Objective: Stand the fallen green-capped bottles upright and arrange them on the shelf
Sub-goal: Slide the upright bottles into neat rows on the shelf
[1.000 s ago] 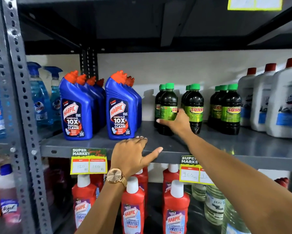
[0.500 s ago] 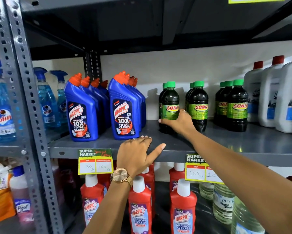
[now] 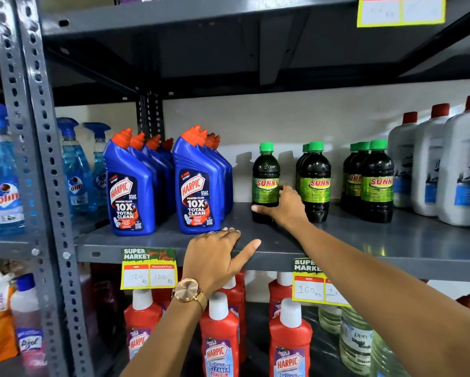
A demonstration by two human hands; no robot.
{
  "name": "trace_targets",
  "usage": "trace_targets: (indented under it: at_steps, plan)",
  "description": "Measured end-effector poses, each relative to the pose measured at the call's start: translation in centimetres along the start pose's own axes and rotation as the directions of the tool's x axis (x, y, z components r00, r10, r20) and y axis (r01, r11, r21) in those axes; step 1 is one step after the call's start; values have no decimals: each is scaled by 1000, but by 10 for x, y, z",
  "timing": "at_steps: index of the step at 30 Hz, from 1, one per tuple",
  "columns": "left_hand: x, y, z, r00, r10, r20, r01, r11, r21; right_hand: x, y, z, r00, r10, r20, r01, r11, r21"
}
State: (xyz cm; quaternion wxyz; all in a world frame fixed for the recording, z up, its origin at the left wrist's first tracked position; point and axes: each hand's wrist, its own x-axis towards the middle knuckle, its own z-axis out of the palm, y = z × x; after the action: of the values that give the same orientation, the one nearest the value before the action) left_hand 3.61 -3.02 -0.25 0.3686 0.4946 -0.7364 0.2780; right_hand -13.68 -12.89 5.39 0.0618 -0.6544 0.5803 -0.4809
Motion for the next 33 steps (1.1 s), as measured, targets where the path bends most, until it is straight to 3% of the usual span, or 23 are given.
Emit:
trace_targets:
  at_steps: [3,6,9,11,13,16,18,25,33]
  plan:
    - [6,2,-6,991,-81,103,77,996,41,2,-4,-22,995,-19,-98,23,999,42]
    - [31,5,-5,979,-112,173,84,984,158,11,-1,-63,950,-20,-313,74,984,162]
    - [74,15,6,932,-261,251,266,964,14,21,15,-91,883,-11,-469,102,980,170]
    - [104,23,19,838,-336,431,441,881,-170,24,27,-94,908,79,-411,15,975,220]
    - [124,29,34,767,-315,559,544,781,-307,23,39,-85,947,206,-248,-140,956,260]
    - [135,32,59,731,-350,586,636,660,-399,15,57,-70,966,253,-50,-222,916,335]
    - [131,31,72,734,-379,564,638,670,-379,15,67,-68,976,217,7,-208,928,308]
    - [121,21,91,813,-387,434,570,679,-463,16,68,-69,983,180,-48,-176,982,64]
    - [121,22,89,803,-409,434,591,641,-489,9,69,-74,970,199,-140,-202,979,-2]
